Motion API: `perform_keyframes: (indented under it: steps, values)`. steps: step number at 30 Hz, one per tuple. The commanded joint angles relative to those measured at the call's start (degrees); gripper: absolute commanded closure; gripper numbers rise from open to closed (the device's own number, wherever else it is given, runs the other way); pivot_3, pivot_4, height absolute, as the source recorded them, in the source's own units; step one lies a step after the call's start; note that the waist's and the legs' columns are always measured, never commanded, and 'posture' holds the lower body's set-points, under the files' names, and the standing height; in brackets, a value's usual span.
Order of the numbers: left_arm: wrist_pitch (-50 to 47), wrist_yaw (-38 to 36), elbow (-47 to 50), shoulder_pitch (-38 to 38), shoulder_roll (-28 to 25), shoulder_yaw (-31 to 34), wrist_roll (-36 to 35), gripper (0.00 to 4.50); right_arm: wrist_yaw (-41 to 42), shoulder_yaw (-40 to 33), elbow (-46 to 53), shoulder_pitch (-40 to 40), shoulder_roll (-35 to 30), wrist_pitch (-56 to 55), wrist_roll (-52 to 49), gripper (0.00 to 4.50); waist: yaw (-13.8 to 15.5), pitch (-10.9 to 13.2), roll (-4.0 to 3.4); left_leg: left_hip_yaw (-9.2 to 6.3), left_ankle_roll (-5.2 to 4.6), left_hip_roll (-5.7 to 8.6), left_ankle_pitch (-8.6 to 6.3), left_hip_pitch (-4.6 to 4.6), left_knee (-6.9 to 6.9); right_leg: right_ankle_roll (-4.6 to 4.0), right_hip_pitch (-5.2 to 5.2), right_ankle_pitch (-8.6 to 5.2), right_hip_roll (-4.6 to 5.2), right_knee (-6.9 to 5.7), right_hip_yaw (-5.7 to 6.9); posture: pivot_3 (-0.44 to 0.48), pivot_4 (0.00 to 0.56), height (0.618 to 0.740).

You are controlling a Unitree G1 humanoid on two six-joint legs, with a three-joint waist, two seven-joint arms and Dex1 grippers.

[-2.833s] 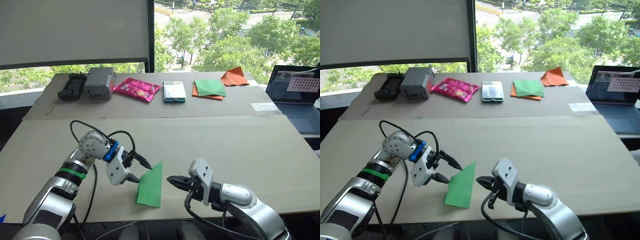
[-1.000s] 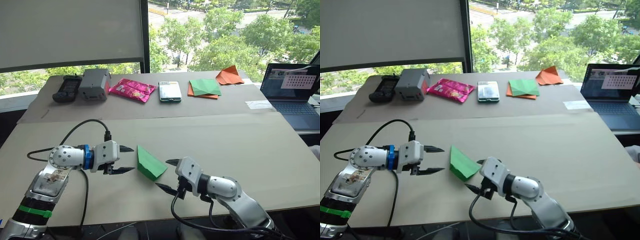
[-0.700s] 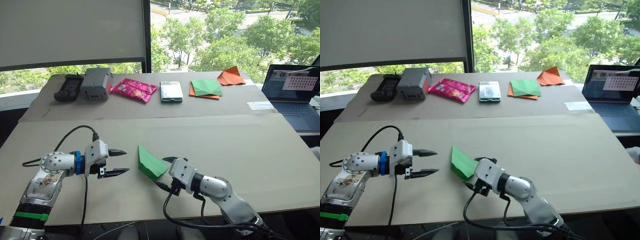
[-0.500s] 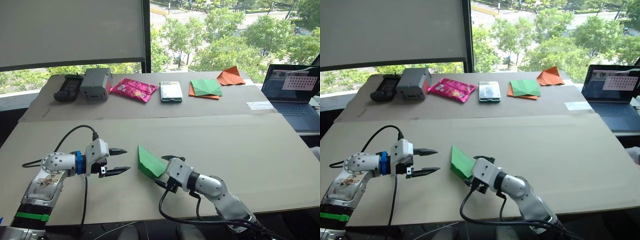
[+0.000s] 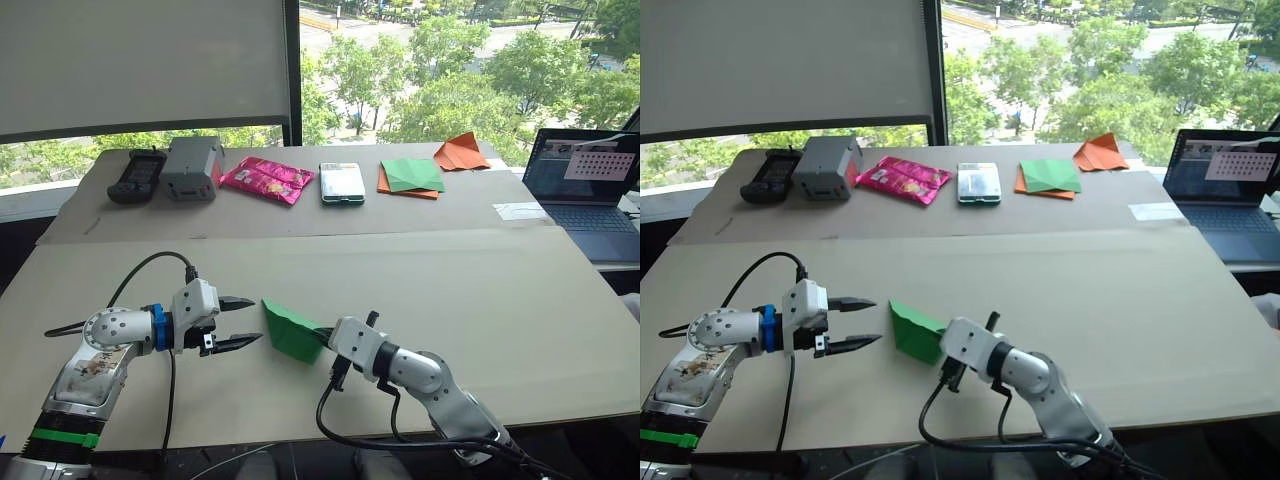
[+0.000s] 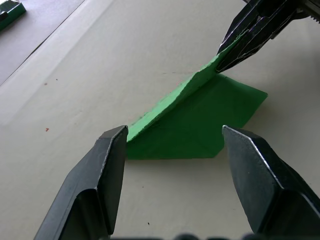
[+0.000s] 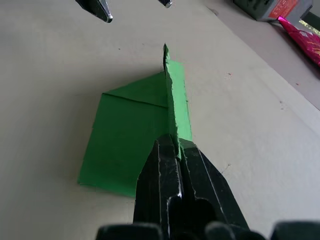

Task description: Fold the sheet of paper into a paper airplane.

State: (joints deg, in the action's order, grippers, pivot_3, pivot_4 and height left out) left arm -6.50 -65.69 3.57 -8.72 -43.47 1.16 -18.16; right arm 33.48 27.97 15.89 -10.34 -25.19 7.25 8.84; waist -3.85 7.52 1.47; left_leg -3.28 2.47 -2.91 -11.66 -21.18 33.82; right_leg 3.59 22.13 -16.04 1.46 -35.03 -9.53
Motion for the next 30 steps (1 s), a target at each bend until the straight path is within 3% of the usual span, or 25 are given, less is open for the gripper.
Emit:
perform_keyframes:
  steps: [1, 8, 13, 16, 19, 25, 29, 30]
  values:
    - [-0.2, 0.4, 0.0, -1.0, 0.2, 0.5, -0.6, 1.31, 3.4, -0.8, -1.6, -3.2, -3.8, -11.7, 1.4, 4.47, 0.0, 0.0, 0.02, 0.01, 0.00, 0.00, 0.00, 0.00, 0.00, 0.00, -0.01, 0.00, 0.00, 0.00, 0.00, 0.000, 0.150, 0.740]
    - [-9.4, -5.1, 2.7, -0.5, -2.8, 1.0, -7.2, 1.31, 7.5, 1.0, -13.9, -11.6, -8.2, -35.1, 4.6, 4.47, -0.3, 0.0, 0.04, 0.00, -0.01, -0.01, 0.00, 0.06, -0.01, 0.01, -0.04, 0.01, -0.03, -0.06, 0.00, 0.000, 0.150, 0.740]
    - [-11.0, -6.2, 2.0, 0.6, -4.4, 1.0, -7.3, 1.31, 8.6, 1.3, -22.1, -13.6, -6.8, -41.8, 4.5, 4.47, -0.1, 0.0, -0.01, 0.01, -0.02, 0.00, 0.01, 0.07, 0.00, -0.01, -0.10, 0.03, -0.02, -0.06, -0.01, 0.000, 0.150, 0.740]
    - [-11.9, -4.9, 0.9, -0.5, -3.5, 1.1, -7.2, 1.31, 10.0, 1.1, -23.9, -13.4, -5.7, -40.5, 3.0, 4.47, -0.1, 0.0, 0.02, 0.00, -0.03, 0.00, 0.02, 0.06, 0.03, -0.04, -0.12, 0.05, -0.02, -0.07, -0.02, 0.000, 0.150, 0.740]
    - [-12.6, -4.4, 1.0, -1.2, -3.0, 0.8, -7.4, 1.31, 11.0, 0.5, -24.3, -12.9, -4.6, -38.3, 1.6, 3.60, -0.1, 0.0, 0.01, 0.00, -0.05, 0.00, 0.03, 0.08, 0.03, -0.05, -0.15, 0.05, -0.03, -0.08, -0.02, 0.000, 0.150, 0.740]
    - [-13.0, -4.7, 0.7, -1.7, -2.3, 0.8, -7.6, 3.08, 11.4, -1.5, -20.6, -11.1, -3.5, -33.6, 0.2, 1.55, -0.1, 0.0, -0.01, -0.01, -0.06, 0.00, 0.03, 0.08, 0.03, -0.05, -0.17, 0.06, -0.04, -0.12, -0.02, 0.000, 0.150, 0.740]
    - [-12.1, -4.9, -1.0, -2.8, -1.7, 0.0, -6.6, 4.45, 11.7, -2.7, -15.7, -9.1, -3.5, -29.5, -0.8, 1.49, 0.0, 0.0, -0.02, -0.01, -0.06, 0.01, 0.04, 0.08, 0.03, -0.05, -0.19, 0.07, -0.04, -0.16, -0.02, 0.000, 0.150, 0.740]
    - [-11.3, -4.7, -1.9, -3.3, -1.3, -0.7, -5.6, 4.48, 11.4, -2.8, -14.2, -8.3, -3.4, -28.6, -0.7, 1.49, 0.0, 0.0, -0.03, -0.02, -0.06, 0.01, 0.04, 0.09, 0.04, -0.05, -0.17, 0.07, -0.04, -0.17, -0.02, 0.000, 0.150, 0.740]
